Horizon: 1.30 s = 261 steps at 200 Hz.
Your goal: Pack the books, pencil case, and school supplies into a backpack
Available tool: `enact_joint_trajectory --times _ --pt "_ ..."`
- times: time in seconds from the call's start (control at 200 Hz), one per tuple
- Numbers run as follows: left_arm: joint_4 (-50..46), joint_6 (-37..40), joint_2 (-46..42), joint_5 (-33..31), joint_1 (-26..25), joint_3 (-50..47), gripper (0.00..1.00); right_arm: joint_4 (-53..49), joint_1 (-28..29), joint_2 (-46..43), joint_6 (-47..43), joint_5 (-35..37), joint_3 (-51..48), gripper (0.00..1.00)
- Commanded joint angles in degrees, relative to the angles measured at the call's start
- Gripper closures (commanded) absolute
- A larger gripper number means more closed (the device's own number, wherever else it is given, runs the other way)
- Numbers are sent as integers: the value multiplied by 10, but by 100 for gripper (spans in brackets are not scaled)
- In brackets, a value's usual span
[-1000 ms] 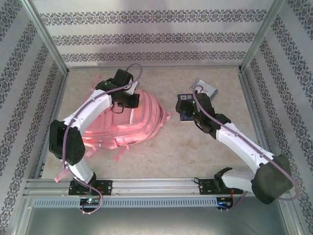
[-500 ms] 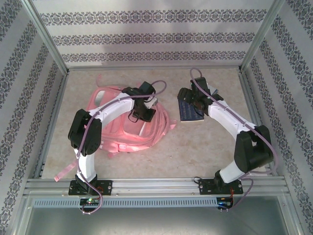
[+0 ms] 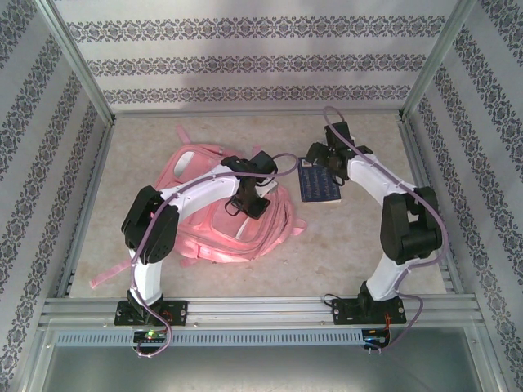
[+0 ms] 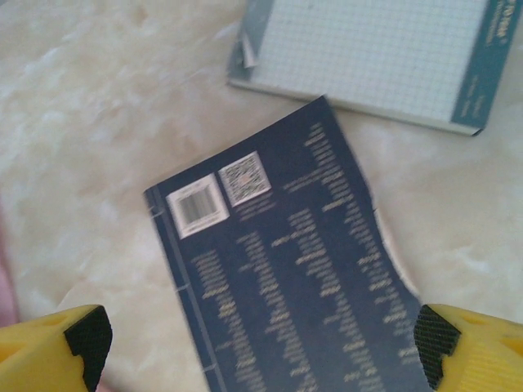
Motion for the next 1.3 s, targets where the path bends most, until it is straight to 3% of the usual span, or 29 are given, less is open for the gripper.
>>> enact_joint_trajectory --times 0.0,0.245,0.39,0.48,0.575,0.869,1.139,1.299 --pt "-59 12 1 -110 15 -15 84 -38 -20 43 -11 20 44 4" --pt "-58 3 -21 -106 29 -4 60 -150 -33 184 -105 12 210 4" --pt "-50 -12 -54 -75 29 15 48 -190 -24 237 -130 6 254 8" --pt "-50 -21 -81 -81 29 36 43 -188 -14 233 -136 24 232 14" --pt "-43 -31 -110 -83 29 62 37 -185 -4 208 -131 38 200 12" --pt "4 -90 -130 -3 29 124 35 -176 7 145 -101 31 90 20" --pt "62 -169 -100 47 29 136 34 -193 30 115 -90 24 27 22" --pt "88 -231 -33 76 26 167 33 -159 31 47 -68 -7 -75 24"
